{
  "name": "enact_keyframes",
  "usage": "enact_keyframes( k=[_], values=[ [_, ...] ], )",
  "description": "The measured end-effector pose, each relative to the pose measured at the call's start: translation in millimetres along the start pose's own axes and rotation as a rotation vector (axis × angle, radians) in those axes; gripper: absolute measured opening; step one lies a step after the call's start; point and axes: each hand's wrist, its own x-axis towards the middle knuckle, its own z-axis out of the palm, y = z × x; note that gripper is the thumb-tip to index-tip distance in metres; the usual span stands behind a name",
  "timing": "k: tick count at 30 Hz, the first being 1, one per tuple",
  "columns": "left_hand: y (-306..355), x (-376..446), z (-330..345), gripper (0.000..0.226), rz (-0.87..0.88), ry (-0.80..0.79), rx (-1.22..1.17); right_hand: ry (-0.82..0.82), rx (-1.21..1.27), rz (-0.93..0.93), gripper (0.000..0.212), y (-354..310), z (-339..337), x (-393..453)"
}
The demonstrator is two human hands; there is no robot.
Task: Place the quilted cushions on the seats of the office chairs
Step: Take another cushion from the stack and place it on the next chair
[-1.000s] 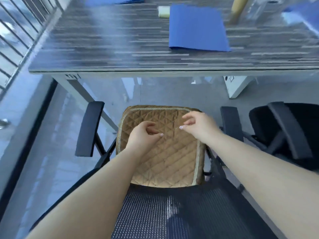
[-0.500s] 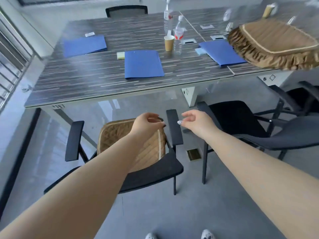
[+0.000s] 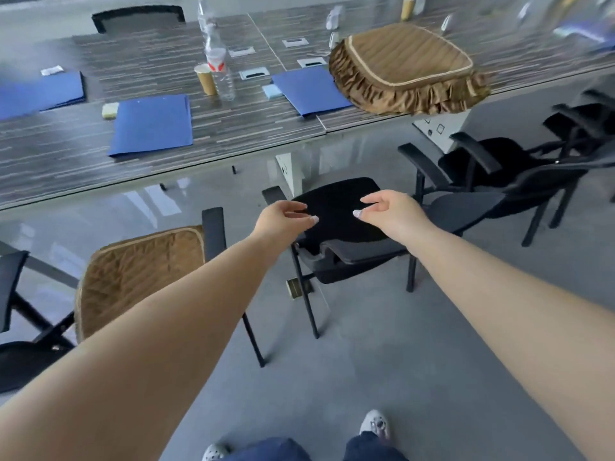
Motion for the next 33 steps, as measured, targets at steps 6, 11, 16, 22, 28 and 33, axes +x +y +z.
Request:
enact_keyframes(
  k=[6, 11, 16, 22, 28, 33],
  values=[
    [32, 17, 107, 0.044, -0.057, 0.004, -0.059, -0.012, -0.048, 0.031, 0.041, 62, -96, 25],
    [69, 49, 168, 0.043, -0.060, -0.002, -0.079, -0.018, -0.037, 0.055, 0.039, 98, -146, 59],
    [101, 101, 211, 0.042, -0.071, -0.022, -0.116, 0.000, -0.050, 0.059, 0.041, 121, -187, 116],
    [145, 189, 255, 0.044, -0.056, 0.007, -0.172, 0.006, -0.084, 0.054, 0.041, 130, -246, 208],
    [192, 275, 288, 0.045, -0.080, 0.054, -0.217, 0.019, -0.085, 0.065, 0.040, 133, -300, 303],
    [231, 337, 306, 0.045, -0.067, 0.056, -0.227, 0.004, -0.079, 0.036, 0.040, 131, -339, 377]
  ],
)
